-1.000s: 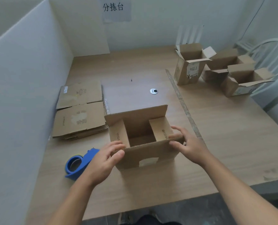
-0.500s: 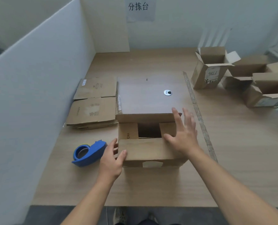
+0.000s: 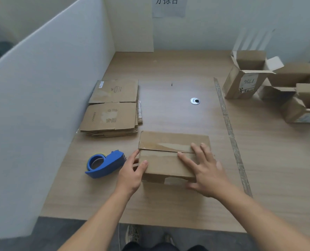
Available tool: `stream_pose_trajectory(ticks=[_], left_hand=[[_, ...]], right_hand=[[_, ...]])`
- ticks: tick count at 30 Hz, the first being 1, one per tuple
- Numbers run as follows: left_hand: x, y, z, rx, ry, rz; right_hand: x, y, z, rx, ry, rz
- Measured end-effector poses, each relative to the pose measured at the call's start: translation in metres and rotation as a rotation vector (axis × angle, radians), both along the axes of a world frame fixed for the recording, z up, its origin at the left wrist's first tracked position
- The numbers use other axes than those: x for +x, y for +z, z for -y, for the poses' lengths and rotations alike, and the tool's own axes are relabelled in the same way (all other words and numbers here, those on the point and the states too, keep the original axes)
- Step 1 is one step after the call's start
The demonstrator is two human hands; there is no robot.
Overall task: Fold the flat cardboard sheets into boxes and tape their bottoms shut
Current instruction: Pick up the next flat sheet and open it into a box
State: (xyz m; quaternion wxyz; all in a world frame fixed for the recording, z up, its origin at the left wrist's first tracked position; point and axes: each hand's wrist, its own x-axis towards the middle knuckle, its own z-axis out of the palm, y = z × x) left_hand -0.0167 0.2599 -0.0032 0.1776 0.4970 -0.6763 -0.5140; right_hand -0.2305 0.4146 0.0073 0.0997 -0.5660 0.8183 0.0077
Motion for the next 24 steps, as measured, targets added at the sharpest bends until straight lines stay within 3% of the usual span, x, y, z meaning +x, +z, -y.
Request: stream_pose_trajectory(ticks=[5,11,20,24], left_hand=[[0.002,-0.008,0.006,0.245,0.139,-0.18],[0.002,-0.022,0.009,0.487,0.311,-0.122],[-0.035,-0.005,0.007,0.622,0.184,-0.227],[-0.023,-0.019,-0.006,0.577,0.311,-0.267]], right_hand=[[-0.004,-0.006,0.002,-0.091,-0.035,0.014],[-0.01,-0.003,0.001,-0.299,-0.181,0.205],[-0.038,-0.011,-0.046,-0.492,-0.156,0.379],[-0.031,-0.013,-0.049,-0.438,-0.116,0.358]])
